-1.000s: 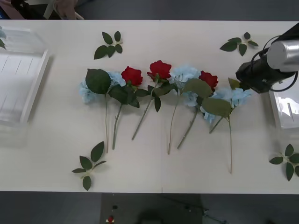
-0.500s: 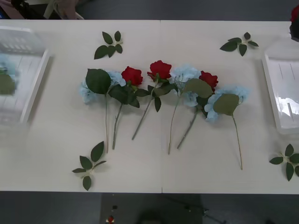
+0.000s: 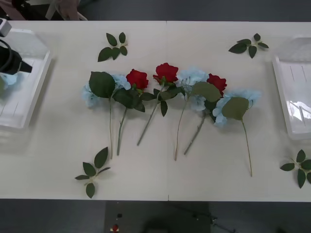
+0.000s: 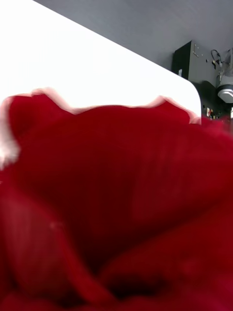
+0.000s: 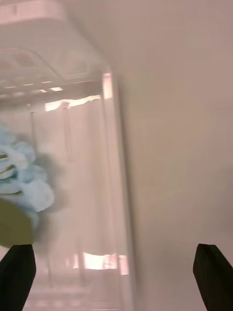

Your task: Put the red flowers into the right box and the blue flowers into the left box

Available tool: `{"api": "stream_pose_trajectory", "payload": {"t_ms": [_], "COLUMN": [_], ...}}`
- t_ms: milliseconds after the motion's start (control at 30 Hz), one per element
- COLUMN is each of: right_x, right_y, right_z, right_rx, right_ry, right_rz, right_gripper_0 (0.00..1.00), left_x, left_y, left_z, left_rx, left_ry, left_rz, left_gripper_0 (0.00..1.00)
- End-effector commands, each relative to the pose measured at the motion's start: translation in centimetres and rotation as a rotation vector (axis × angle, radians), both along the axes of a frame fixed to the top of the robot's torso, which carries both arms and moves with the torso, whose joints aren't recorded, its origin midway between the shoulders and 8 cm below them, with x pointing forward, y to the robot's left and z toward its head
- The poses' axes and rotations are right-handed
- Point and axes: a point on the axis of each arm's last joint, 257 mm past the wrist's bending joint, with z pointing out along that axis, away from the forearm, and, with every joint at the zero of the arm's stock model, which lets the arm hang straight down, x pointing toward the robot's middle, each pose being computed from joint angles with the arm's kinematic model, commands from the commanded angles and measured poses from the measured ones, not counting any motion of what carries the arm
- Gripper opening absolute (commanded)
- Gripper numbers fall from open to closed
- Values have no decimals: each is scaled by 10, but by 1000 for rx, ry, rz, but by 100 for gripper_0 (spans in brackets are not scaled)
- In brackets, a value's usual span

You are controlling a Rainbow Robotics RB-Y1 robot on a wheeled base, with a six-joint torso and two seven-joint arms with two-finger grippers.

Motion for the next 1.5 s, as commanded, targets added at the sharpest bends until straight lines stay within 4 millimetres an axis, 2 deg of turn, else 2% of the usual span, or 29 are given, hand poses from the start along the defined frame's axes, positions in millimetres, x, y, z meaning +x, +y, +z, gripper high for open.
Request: {"api": "stream_pose_trajectory", "payload": {"t_ms": [33,133,267,300,367,467,533,567,700,733,833,900,933,967,1033,1067,1100,1200,1500], "right_x": [6,5,7,7,5,-5,-17,-22,-52,-66,-92,-112,-121,-131,-152,-155,-162,-162,-154], "right_y": [-4,-3,9,12,32,77,104,110,150,166,183,199,204,209,215,217,220,229,263], "right_z": [15,8,2,2,-2,-1,4,6,13,10,-4,-21,-29,-40,-66,-70,-83,-100,-132], "right_rx": [-53,-42,11,16,78,233,298,313,412,430,482,529,554,586,636,646,660,682,683], "right_ry": [-8,-10,1,10,52,115,154,165,185,192,178,164,158,158,162,163,173,182,209], "right_rz": [39,47,74,83,122,205,260,277,380,430,475,504,505,500,483,480,478,479,521], "right_gripper_0": [63,72,79,80,81,81,82,82,82,82,83,83,83,83,83,83,83,83,83], "left_x": [6,1,0,1,1,1,3,3,9,13,17,18,19,21,24,25,27,29,36], "left_y": [-62,-113,-159,-162,-176,-200,-210,-214,-234,-238,-240,-242,-242,-243,-241,-243,-241,-242,-232], "left_z": [-15,-46,-74,-77,-89,-106,-113,-117,-129,-133,-142,-149,-150,-151,-151,-151,-150,-148,-141], "left_rx": [-219,-350,-442,-440,-419,-416,-406,-404,-383,-365,-306,-237,-211,-193,-164,-163,-161,-158,-118], "left_ry": [47,102,132,134,141,158,157,160,156,151,144,142,138,133,121,117,108,99,68], "left_rz": [73,92,102,101,81,59,52,50,35,34,20,-5,-13,-19,-26,-30,-29,-34,-37], "left_gripper_0": [100,100,100,100,100,100,100,100,100,100,100,100,96,78,19,5,0,0,0]}}
